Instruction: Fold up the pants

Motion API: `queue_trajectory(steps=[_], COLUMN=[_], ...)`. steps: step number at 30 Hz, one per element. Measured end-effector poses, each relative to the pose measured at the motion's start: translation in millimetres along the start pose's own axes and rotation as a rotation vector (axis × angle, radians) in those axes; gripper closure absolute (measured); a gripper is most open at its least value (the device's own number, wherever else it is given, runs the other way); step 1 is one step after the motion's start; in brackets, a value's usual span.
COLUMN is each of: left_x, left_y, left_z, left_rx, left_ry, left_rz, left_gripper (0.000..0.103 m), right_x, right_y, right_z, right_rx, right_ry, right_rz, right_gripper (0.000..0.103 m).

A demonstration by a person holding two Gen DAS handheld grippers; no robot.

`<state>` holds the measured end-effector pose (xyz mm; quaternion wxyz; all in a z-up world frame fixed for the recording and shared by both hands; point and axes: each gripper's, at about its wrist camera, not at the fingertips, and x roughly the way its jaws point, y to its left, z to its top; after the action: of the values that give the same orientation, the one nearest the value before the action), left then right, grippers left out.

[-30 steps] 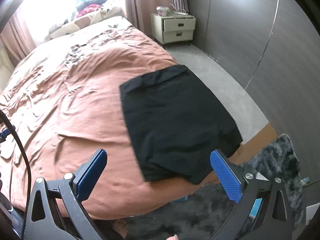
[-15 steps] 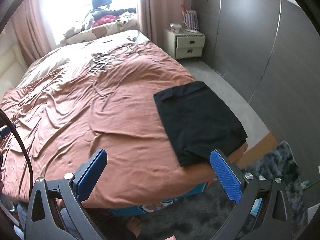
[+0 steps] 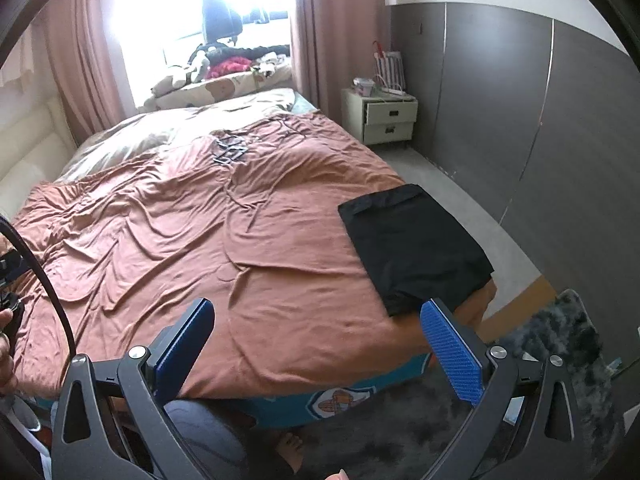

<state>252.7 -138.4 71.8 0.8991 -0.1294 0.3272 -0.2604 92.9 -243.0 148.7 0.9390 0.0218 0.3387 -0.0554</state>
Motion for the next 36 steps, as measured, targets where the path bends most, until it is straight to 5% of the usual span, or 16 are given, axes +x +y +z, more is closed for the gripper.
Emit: queue_trajectory(steps=[15,36], left_x=[-92.5,-158.3], left_y=[-12.5,-0.3], left_z=[-49.1,-143.9], left_rx=[0.055,0.064], left_ry=[-0.109,-0.154], left_rz=[0.099,0.242], left_gripper=[0.000,0.000], right_x=[-36.3,-59.6], right_y=[17.5,45.4], right_z=[-49.3,-128.2], right_rx=[0.005,-0.002], right_ry=[-0.078,-0.139], right_rz=[0.069,0.110], right_gripper=[0.000,0.000])
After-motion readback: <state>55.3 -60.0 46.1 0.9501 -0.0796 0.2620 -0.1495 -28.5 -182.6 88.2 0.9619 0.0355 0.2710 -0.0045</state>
